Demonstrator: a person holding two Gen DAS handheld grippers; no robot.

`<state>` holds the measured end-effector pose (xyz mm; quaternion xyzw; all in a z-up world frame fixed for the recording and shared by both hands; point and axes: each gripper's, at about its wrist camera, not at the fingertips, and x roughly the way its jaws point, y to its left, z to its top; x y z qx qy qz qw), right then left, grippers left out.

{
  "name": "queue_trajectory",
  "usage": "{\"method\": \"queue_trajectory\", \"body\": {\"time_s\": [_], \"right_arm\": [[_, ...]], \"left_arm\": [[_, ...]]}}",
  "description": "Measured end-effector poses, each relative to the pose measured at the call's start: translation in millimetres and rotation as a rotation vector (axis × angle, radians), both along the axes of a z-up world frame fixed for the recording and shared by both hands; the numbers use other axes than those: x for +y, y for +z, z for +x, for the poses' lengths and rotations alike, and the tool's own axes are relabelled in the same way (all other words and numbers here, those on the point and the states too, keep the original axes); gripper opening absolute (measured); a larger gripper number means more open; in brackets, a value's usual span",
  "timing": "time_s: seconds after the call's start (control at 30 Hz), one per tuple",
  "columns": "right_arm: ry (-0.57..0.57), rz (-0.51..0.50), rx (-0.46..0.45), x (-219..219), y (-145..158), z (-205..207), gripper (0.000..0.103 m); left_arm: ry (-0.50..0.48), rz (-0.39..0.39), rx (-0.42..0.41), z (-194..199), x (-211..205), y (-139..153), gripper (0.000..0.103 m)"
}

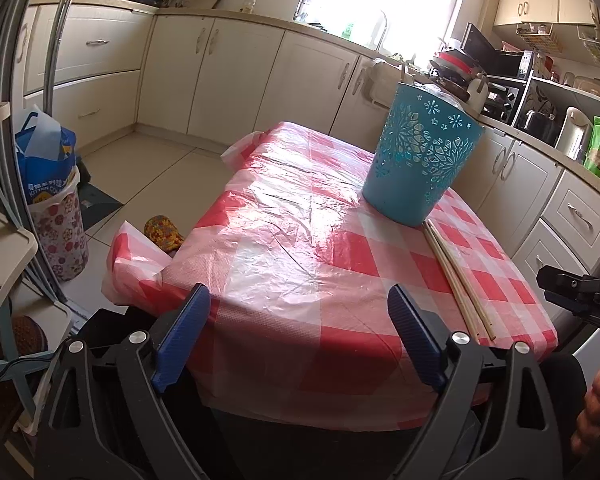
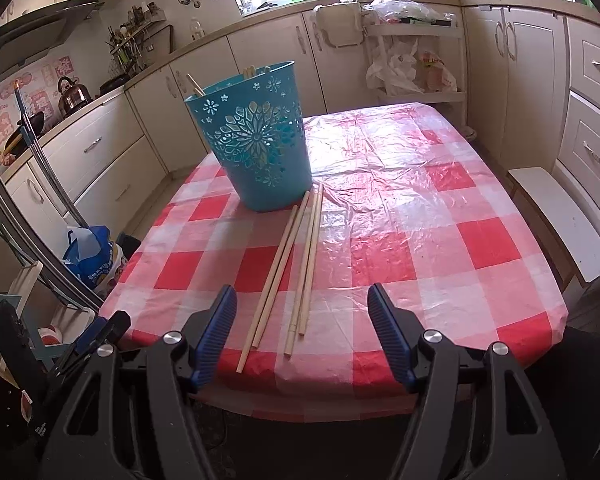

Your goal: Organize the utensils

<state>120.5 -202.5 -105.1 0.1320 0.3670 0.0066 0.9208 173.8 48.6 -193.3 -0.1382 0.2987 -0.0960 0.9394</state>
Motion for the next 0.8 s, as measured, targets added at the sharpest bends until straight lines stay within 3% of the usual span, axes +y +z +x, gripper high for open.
{"method": "queue_trajectory", "body": {"time_s": [0.8], "right_arm": [[-0.057, 0.078, 0.068, -18, -16, 3, 0.066]], "left_arm": [[0.000, 0.026, -0.001, 1, -2, 0, 0.088]]}}
